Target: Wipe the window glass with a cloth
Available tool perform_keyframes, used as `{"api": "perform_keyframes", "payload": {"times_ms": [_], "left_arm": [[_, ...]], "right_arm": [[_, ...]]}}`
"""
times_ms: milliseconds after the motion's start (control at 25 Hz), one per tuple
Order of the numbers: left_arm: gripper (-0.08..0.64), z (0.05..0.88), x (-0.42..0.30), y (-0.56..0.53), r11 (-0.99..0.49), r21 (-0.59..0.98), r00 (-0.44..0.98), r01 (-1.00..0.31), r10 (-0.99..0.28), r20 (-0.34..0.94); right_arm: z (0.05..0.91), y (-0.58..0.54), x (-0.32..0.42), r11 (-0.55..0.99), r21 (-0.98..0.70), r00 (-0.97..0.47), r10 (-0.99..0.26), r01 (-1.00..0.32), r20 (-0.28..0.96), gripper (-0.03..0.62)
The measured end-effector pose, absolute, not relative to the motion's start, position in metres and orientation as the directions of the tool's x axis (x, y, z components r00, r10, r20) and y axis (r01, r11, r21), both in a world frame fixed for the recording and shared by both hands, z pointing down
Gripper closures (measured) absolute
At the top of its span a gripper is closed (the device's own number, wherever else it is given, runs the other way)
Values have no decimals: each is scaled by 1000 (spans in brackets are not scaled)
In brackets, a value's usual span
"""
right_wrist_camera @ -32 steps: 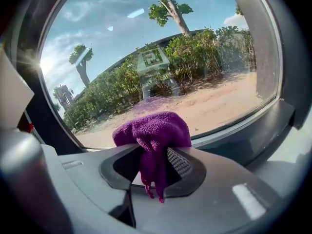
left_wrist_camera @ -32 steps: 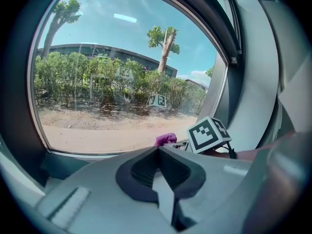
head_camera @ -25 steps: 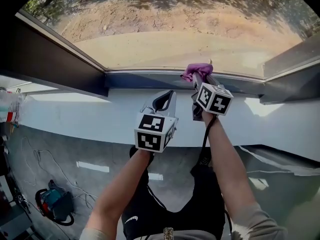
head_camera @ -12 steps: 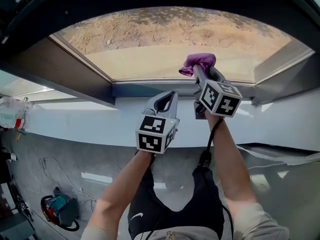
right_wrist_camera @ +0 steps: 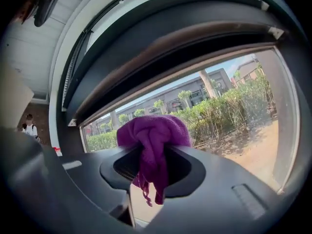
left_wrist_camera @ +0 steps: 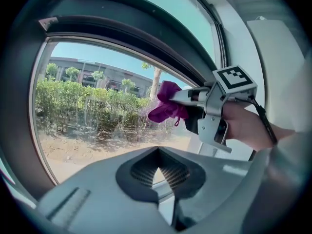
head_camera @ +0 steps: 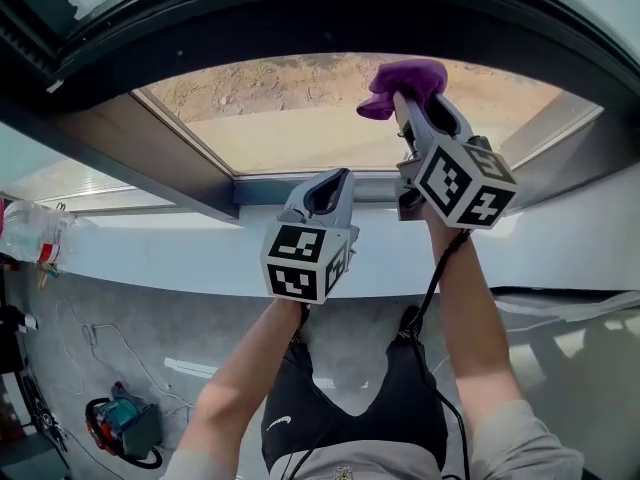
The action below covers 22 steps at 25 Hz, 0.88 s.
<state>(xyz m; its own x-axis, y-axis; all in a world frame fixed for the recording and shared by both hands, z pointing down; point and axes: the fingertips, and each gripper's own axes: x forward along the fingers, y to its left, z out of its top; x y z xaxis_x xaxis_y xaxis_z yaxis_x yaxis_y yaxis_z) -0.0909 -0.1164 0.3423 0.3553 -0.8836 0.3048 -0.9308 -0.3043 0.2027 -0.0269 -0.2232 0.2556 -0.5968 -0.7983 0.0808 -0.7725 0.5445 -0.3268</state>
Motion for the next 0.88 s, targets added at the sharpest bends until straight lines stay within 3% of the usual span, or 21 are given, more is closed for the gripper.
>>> {"api": "perform_keyframes", "payload": {"times_ms": [360,880], "left_arm": [[560,308,-125,-112,-280,167,317,-945,-908,273],[560,336,-150,-97,-256,190,306,-948,-899,313]], "right_arm": [[176,-218,-51,578,-309,-595,-803,-755,-48,445],[214,-207,-88,611,-290,-632,-774,-736,-26,445]]}}
